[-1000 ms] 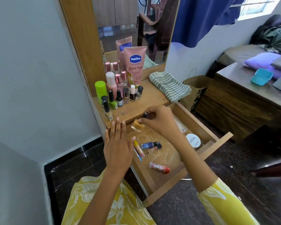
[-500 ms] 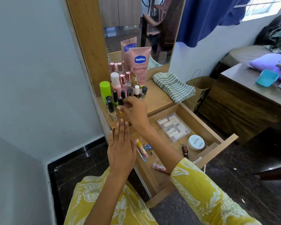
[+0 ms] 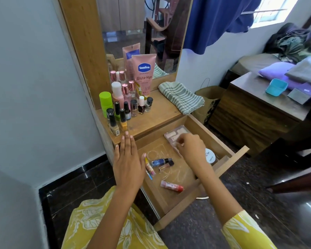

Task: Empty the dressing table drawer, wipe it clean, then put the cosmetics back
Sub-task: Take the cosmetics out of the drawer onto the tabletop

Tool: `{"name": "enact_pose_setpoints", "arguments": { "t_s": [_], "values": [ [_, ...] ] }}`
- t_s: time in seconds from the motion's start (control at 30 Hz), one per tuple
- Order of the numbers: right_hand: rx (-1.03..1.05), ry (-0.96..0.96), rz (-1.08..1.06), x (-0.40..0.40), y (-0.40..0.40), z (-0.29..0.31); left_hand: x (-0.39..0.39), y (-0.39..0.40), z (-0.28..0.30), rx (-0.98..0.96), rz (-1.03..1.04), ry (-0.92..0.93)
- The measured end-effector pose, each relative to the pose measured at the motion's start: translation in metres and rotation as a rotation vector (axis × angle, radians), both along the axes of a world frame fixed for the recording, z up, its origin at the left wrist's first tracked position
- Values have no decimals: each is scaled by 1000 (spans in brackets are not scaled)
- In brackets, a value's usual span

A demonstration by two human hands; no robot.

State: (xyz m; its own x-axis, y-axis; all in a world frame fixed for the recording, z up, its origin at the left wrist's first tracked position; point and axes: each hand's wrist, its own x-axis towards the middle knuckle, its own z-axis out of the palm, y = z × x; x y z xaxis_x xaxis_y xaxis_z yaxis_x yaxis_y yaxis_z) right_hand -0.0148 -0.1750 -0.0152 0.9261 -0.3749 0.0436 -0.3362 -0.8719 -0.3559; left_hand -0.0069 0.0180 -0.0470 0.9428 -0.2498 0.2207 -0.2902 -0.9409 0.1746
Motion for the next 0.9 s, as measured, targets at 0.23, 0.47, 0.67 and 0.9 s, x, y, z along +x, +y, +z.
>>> {"name": "enact_pose_setpoints", "arguments": {
  "t_s": [0.23, 0.47, 0.67, 0.9],
  "values": [
    [-257, 488, -78, -16, -34, -25, 0, 2, 0, -7, -8, -5],
    [-166, 461, -20, -14, -20, -33, -1, 2, -4, 11, 1, -27],
    [45, 391, 130, -17, 5, -29, -1, 2, -6, 12, 14, -39],
    [426, 61, 231, 14, 30, 25, -2, 1, -6, 11, 6, -26]
  ]
}}
